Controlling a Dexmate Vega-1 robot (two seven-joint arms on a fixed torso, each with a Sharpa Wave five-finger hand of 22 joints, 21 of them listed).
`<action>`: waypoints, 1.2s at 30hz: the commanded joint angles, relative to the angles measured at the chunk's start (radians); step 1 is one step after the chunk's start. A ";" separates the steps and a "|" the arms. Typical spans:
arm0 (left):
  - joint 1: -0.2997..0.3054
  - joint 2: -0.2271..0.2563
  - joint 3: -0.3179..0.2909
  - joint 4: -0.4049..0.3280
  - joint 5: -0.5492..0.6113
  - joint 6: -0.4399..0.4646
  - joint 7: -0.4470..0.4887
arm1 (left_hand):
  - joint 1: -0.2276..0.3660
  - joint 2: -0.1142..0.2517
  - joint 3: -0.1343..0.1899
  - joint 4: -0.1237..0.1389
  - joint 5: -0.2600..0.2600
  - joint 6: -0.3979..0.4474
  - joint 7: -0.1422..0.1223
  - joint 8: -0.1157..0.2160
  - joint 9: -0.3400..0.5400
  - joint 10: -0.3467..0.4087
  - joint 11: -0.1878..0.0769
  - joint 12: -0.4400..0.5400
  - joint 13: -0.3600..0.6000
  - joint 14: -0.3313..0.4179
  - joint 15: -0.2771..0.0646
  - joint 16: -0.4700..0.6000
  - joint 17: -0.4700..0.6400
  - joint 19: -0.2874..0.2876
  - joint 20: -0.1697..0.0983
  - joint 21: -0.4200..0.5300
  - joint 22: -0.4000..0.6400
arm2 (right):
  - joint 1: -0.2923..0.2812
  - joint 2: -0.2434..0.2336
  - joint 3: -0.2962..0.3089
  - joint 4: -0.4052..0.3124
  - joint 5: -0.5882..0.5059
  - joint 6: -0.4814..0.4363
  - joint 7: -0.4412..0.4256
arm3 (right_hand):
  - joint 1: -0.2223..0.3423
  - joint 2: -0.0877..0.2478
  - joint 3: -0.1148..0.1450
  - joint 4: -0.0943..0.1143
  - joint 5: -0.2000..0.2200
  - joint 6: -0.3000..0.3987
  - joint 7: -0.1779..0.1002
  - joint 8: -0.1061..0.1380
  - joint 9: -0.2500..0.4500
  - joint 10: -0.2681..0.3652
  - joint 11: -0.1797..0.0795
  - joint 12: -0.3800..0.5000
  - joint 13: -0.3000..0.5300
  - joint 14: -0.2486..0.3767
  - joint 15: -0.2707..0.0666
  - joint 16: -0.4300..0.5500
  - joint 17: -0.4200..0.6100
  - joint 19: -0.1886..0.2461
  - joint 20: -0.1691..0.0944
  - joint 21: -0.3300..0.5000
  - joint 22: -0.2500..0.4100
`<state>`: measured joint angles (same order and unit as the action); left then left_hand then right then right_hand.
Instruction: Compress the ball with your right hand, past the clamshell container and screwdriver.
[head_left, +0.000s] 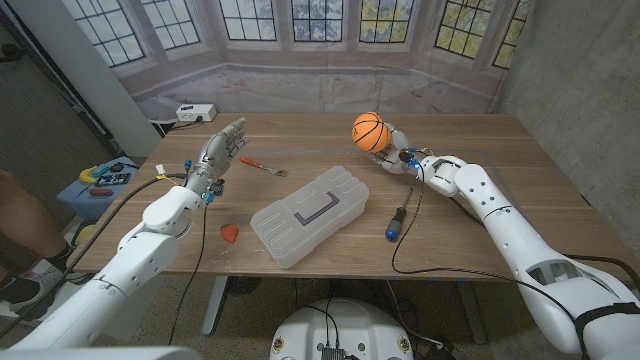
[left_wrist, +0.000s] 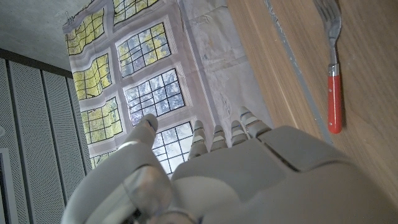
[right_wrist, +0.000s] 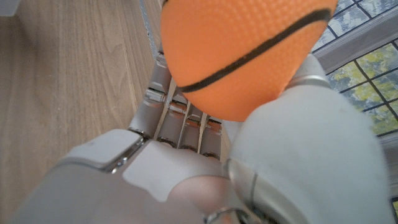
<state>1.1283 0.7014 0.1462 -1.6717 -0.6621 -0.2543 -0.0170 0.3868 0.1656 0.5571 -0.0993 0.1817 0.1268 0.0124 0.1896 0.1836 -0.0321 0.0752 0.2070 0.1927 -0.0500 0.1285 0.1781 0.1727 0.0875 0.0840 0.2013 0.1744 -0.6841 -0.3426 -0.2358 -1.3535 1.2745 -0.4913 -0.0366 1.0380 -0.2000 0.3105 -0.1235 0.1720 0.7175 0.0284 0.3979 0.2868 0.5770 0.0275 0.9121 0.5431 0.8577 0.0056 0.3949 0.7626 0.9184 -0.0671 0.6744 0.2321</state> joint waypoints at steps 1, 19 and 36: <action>-0.031 -0.002 0.019 0.015 0.000 0.007 -0.020 | -0.009 -0.001 0.003 -0.007 0.009 0.006 0.002 -0.003 0.003 -0.002 0.008 0.005 0.003 0.001 0.009 0.002 0.001 0.002 0.008 0.000 0.005 | -0.013 -0.013 0.014 -0.008 0.008 0.001 0.021 | 0.175 0.202 0.002 0.019 0.005 -0.016 0.000 -0.007 -0.001 0.049 -0.046 -0.013 -0.006 0.109 -0.208 -0.013 -0.011 0.022 -0.068 0.005 -0.005; -0.030 0.009 0.017 0.014 -0.006 0.006 -0.029 | -0.009 0.000 0.003 -0.008 0.009 0.007 0.004 -0.002 0.003 -0.002 0.008 0.005 0.003 0.001 0.010 0.002 0.000 0.002 0.009 0.000 0.005 | -0.025 -0.016 0.012 -0.009 0.014 0.009 0.077 | 0.083 0.197 -0.031 0.042 0.004 -0.061 0.026 -0.037 -0.010 0.013 -0.022 -0.048 -0.035 0.079 -0.175 -0.064 -0.044 -0.012 -0.039 0.005 -0.029; -0.039 0.012 0.022 0.014 -0.003 0.010 -0.032 | -0.009 0.001 0.003 -0.009 0.009 0.007 0.003 -0.002 0.003 -0.003 0.008 0.005 0.003 0.000 0.010 0.002 0.000 0.001 0.009 0.000 0.005 | -0.037 -0.014 0.019 0.006 0.020 0.031 0.131 | 0.043 0.200 -0.043 0.046 0.009 -0.084 0.032 -0.057 -0.015 -0.001 -0.015 -0.071 -0.061 0.047 -0.153 -0.104 -0.072 -0.042 -0.007 -0.002 -0.041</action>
<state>1.0945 0.7117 0.1655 -1.6584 -0.6672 -0.2461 -0.0464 0.3868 0.1656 0.5615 -0.1036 0.1817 0.1268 0.0124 0.1896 0.1836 -0.0322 0.0751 0.2070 0.1927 -0.0512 0.1297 0.1780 0.1727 0.0875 0.0840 0.2013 0.1744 -0.7105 -0.3573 -0.2225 -1.3598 1.2909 -0.4709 0.0632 0.9644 -0.1265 0.2691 -0.0821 0.1751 0.6408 0.0588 0.3433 0.2690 0.5744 0.0228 0.8460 0.4826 0.8362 -0.0227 0.2956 0.6912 0.8808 -0.0784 0.6729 0.1894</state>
